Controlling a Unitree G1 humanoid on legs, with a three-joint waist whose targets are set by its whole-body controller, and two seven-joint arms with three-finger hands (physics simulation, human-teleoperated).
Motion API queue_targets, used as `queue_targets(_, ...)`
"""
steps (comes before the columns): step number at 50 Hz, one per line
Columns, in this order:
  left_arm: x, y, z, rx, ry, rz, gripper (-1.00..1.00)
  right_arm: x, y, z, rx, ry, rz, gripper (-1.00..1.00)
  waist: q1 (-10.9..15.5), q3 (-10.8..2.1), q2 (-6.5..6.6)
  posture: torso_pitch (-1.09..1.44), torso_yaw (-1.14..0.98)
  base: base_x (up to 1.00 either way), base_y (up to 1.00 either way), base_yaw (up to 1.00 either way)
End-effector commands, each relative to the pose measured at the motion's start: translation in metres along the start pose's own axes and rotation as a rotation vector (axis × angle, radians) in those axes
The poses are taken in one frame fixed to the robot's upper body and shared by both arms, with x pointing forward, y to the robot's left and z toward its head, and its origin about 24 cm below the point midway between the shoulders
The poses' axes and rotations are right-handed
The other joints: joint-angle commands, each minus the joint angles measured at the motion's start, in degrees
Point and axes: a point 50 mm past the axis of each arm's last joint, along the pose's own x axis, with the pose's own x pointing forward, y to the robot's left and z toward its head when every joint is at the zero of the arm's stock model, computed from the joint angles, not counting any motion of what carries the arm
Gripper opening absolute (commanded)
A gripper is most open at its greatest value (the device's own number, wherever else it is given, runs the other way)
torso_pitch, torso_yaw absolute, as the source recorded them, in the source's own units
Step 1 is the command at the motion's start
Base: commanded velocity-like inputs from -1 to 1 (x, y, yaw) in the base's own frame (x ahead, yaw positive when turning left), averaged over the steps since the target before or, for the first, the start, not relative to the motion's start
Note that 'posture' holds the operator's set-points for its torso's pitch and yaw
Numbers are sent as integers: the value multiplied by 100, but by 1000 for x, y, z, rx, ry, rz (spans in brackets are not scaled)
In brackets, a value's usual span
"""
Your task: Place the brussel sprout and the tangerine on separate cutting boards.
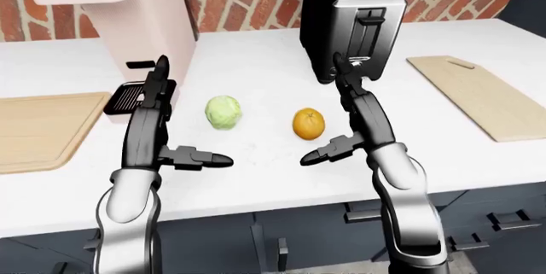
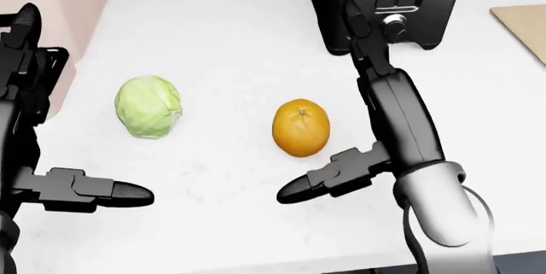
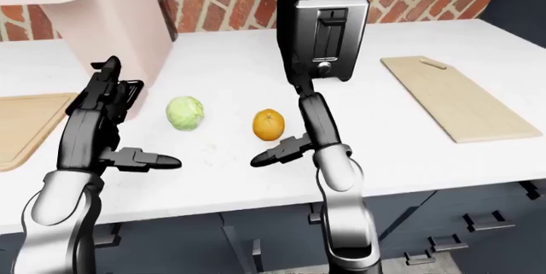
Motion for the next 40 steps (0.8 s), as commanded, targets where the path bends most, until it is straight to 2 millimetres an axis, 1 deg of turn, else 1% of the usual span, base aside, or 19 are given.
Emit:
queue_targets(1,1,3,16,13,-81,17,100,3,-3,16,-49,-77,-16,100,0,-109,14,0,0,0,0,0)
queue_targets(4,0,3,16,14,-81,16,100,7,1,16,-62,-74,1,100,1,-111,22,0,0,0,0,0)
queue_targets(10,0,4,14,13,-80,18,100,16,6,22,-83,-78,27,100,-3,-112,41,0,0,0,0,0)
queue_targets(12,0,4,13,14,-79,19,100,17,9,18,-88,-73,36,100,-6,-116,45,0,0,0,0,0)
queue_targets(13,0,4,13,14,-78,19,100,16,9,18,-90,-71,43,91,-4,-115,46,0,0,0,0,0)
queue_targets(14,0,4,13,13,-78,18,100,18,11,17,-90,-71,43,70,-3,-117,46,0,0,0,0,0)
queue_targets(15,-1,4,12,10,-78,17,100,19,10,19,-91,-71,45,62,-1,-119,46,0,0,0,0,0)
queue_targets(16,0,3,12,11,-77,17,100,19,12,18,-95,-70,50,48,-1,-124,45,0,0,0,0,0)
queue_targets(18,0,3,11,10,-77,18,100,20,13,16,-94,-68,52,40,0,-130,45,0,0,0,0,0)
queue_targets(19,0,4,11,9,-77,19,100,20,14,15,-94,-65,56,24,0,-130,46,0,0,0,0,0)
queue_targets(20,0,3,11,9,-77,18,100,21,14,15,-92,-64,54,17,2,-132,47,0,0,0,0,0)
queue_targets(27,-1,4,12,13,-78,20,100,26,10,8,-116,-47,32,-7,7,-147,46,0,0,0,0,0)
queue_targets(31,-1,4,13,16,-78,21,100,25,8,6,-128,-42,28,-11,10,-161,38,0,0,0,0,0)
queue_targets(34,-1,5,15,17,-80,20,100,24,8,7,-138,-43,31,-25,9,-167,36,0,0,0,0,0)
queue_targets(35,-2,5,15,18,-80,20,100,23,8,7,-138,-44,32,-34,10,-169,35,0,0,0,0,0)
queue_targets(38,-2,5,16,18,-82,19,100,22,8,6,-142,-45,32,-43,13,-175,34,0,0,0,0,0)
queue_targets(39,-2,5,16,18,-82,18,100,22,7,8,-142,-49,33,-46,13,-173,33,0,0,0,0,0)
queue_targets(40,-2,5,16,18,-81,17,100,21,6,13,-142,-57,31,-54,14,-174,33,0,0,0,0,0)
